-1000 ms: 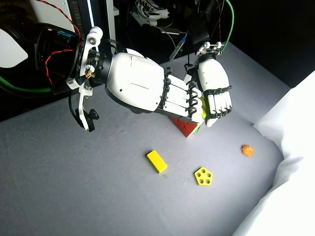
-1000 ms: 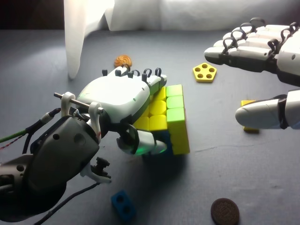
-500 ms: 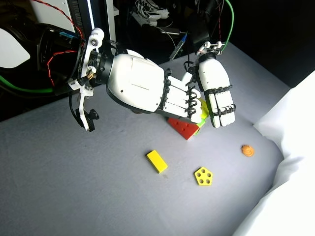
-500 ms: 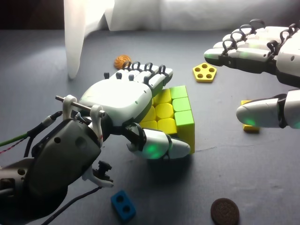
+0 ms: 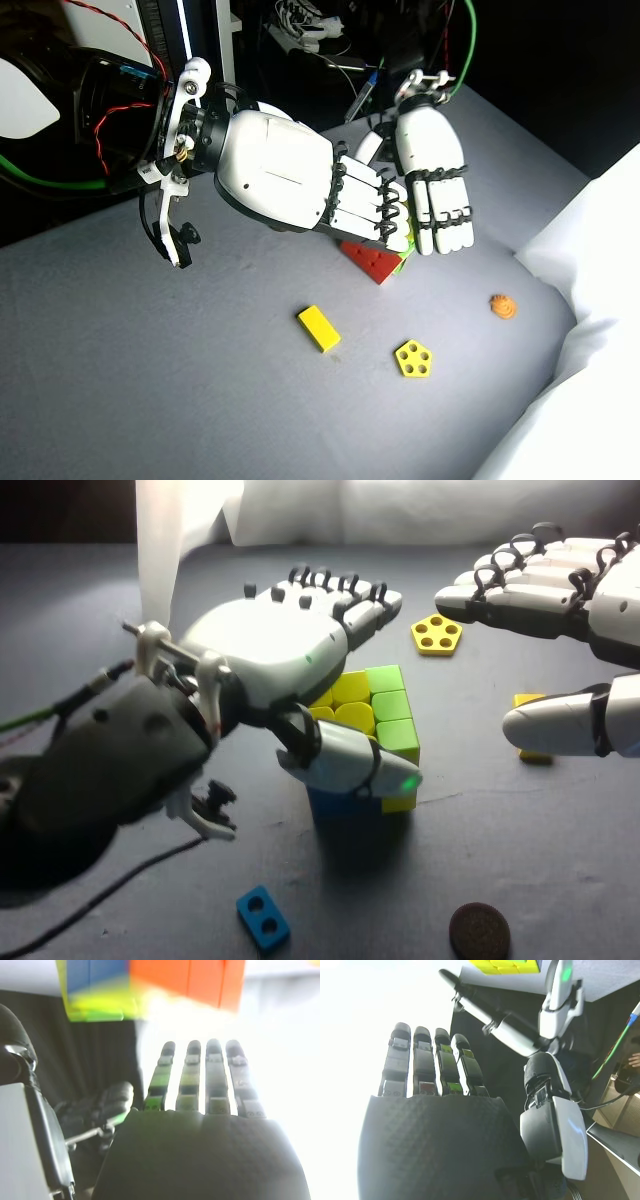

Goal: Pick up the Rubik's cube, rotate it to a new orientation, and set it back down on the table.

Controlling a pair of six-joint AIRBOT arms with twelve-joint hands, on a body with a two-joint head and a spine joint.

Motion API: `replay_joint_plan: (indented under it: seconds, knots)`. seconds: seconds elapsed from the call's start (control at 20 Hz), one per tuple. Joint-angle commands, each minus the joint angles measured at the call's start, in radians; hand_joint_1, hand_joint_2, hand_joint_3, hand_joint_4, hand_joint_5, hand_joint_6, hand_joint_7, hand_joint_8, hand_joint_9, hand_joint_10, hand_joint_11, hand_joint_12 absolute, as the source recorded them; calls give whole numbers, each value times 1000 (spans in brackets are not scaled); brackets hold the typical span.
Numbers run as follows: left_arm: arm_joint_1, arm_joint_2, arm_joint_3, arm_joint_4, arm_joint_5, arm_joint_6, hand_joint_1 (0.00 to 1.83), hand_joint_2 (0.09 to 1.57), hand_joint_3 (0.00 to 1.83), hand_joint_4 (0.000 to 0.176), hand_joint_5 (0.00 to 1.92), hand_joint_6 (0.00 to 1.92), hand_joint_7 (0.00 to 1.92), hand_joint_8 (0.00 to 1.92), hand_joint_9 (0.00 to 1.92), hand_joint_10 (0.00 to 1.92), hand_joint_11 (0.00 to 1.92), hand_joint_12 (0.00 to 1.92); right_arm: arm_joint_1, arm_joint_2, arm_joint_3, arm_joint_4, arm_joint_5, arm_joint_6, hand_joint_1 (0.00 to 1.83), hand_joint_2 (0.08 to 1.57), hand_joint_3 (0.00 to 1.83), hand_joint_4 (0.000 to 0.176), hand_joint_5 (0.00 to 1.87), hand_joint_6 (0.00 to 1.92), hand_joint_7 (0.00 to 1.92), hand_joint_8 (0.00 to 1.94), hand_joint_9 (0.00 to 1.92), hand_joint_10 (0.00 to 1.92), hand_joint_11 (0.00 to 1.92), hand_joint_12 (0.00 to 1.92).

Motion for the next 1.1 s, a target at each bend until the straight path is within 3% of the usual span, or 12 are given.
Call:
replay_joint_plan:
  seconds: [0.0,0.05,0.1,0.2,0.25,0.3,0.35,0.4,0.45,0.65,0.9,1.05]
  knots:
    - [-21,17,-16,28,-11,19,495,937,0,16,88,18,153,17,150,38,1,495,13,3,-5,12,110,2,0,1257,5,0,51,21,104,39,92,41,20,10]
    - [-33,36,-33,11,-3,37,495,937,0,16,88,18,153,17,150,38,1,495,13,3,-7,12,110,1,0,1257,5,0,51,21,104,39,92,41,20,10]
    - [-38,54,-49,6,-3,40,430,1032,5,0,349,50,452,54,411,159,0,1165,13,3,-8,12,109,0,0,1246,0,0,211,160,332,80,94,661,0,1029]
    - [-49,85,-78,6,11,41,342,1156,0,0,548,88,656,195,425,691,25,1492,13,3,-9,11,109,-1,0,1250,1,0,185,696,449,540,176,1232,0,1638]
    - [-60,102,-90,6,40,42,346,1207,6,0,653,252,612,714,460,1076,152,1628,13,3,-9,11,109,-1,0,1259,2,0,258,887,530,882,327,1439,74,1864]
    - [-74,112,-93,6,77,44,311,1244,7,0,616,574,573,1078,481,1305,222,1706,13,3,-9,11,110,-1,41,1252,0,0,335,970,577,1101,421,1551,192,1910]
    - [-90,119,-92,8,117,47,311,1244,7,0,616,574,573,1078,481,1305,222,1706,14,3,-9,11,110,-1,41,1252,0,0,335,970,577,1101,421,1551,192,1910]
    - [-107,123,-88,13,170,47,259,1305,9,0,610,1074,570,1511,519,1657,334,1858,14,3,-9,11,110,-2,91,1248,0,0,500,1179,668,1412,534,1751,379,1921]
    - [-131,127,-81,21,230,47,212,1341,13,0,620,1202,581,1662,519,1808,357,1908,14,3,-8,11,110,-4,111,1249,0,0,574,1327,751,1484,595,1781,521,1921]
    - [-182,149,-82,233,316,-129,207,1375,4,0,764,1329,739,1758,630,1917,560,1921,14,3,-8,11,109,-6,122,1284,9,0,666,1553,888,1645,754,1907,709,1921]
    - [-280,189,-102,272,421,-129,260,1392,3,0,649,1589,684,1806,604,1907,548,1921,14,3,-9,11,109,-7,216,1363,17,0,654,1581,856,1672,768,1916,692,1921]
    - [-300,188,-107,277,406,-128,313,1391,1,0,669,1601,727,1781,646,1879,574,1921,14,3,-9,11,108,-7,206,1365,8,0,673,1531,877,1652,766,1921,688,1921]
